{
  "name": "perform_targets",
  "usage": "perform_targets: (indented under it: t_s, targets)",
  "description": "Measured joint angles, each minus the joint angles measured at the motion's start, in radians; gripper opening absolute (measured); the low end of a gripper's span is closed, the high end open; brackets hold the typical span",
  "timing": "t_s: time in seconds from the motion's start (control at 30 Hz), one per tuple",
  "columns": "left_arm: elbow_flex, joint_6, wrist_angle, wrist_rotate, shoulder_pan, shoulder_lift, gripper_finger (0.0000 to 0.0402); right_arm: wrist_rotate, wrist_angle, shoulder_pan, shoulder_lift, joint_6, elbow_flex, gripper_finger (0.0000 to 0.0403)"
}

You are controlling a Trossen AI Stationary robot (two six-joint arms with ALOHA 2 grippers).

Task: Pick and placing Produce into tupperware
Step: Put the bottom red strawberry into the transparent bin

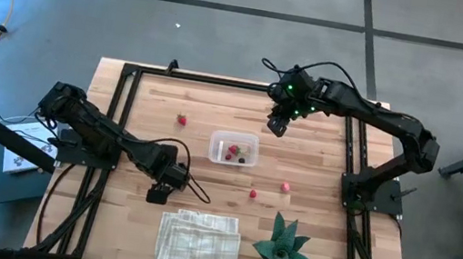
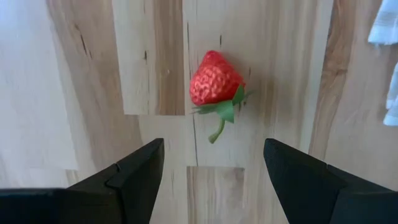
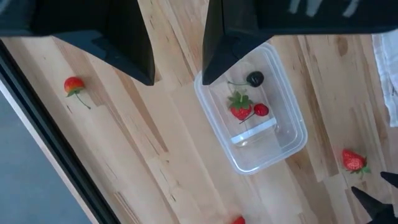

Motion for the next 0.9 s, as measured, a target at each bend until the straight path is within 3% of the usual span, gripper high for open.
perform_targets:
  t_s: [0.17, 0.9]
  targets:
    - [-0.016, 0.022, 0.053, 0.000, 0.000, 0.000, 0.0266, 0.041, 0.000, 0.000, 0.000, 0.000, 0.000, 0.0126]
    - [-0.020, 0.064, 0.107, 0.011, 0.000, 0.038, 0.0266, 0.036, 0.001, 0.000, 0.001, 0.026, 0.000, 0.0126]
